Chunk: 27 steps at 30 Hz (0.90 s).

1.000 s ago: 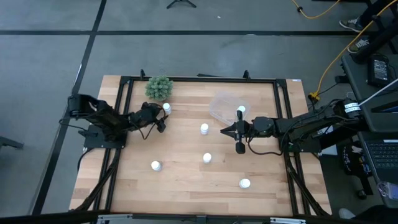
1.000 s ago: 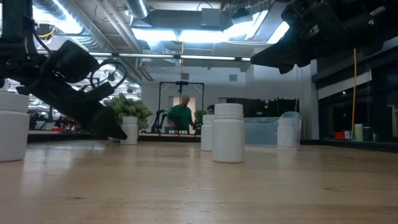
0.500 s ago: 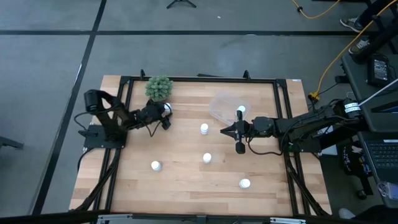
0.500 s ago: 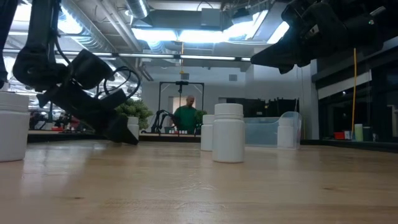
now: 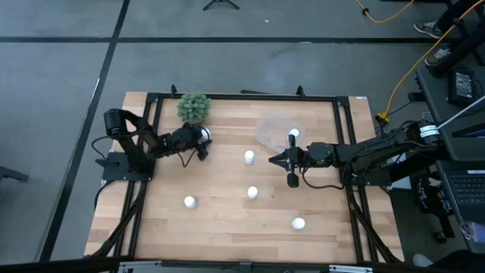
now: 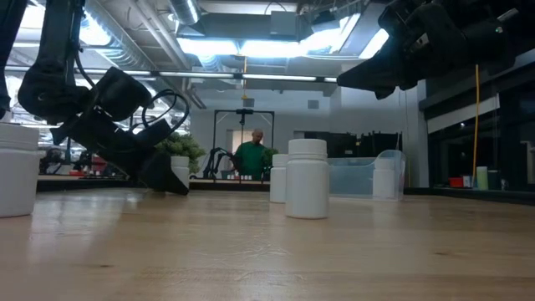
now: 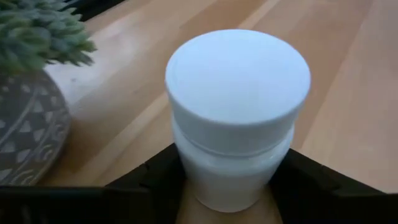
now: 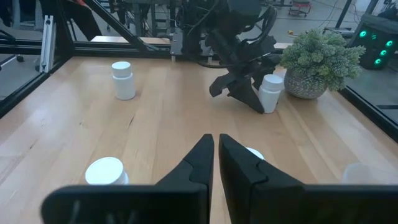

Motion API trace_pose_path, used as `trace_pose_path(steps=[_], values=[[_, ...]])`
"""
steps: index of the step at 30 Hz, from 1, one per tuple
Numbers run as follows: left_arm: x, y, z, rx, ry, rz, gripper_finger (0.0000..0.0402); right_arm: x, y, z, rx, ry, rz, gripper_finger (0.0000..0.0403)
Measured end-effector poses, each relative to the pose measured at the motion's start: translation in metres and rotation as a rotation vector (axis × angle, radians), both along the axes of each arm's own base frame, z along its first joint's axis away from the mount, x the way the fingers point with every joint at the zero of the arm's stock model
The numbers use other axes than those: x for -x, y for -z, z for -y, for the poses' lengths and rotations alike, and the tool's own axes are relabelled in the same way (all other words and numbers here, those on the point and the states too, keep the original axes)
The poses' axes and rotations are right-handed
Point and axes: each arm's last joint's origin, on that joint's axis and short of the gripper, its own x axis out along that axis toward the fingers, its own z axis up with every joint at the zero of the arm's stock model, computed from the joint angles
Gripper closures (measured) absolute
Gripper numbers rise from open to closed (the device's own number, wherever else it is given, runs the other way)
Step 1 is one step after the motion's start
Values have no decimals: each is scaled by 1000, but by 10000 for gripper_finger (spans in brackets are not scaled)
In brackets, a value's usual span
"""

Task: Pick and place pill bottles into a basket
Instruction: Put the white pill bottle into the transparent bin

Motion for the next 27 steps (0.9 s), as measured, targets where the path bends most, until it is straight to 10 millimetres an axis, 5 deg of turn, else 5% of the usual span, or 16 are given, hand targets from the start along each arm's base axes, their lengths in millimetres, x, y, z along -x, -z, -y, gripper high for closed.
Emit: trace_pose_path(steps=[14,27], values=[[-7,-10,5,113,182,153,218,0,0,1,1,4,0,373],[-8,-51,16,133,399,337,218,0,0,1,4,3,0,373]])
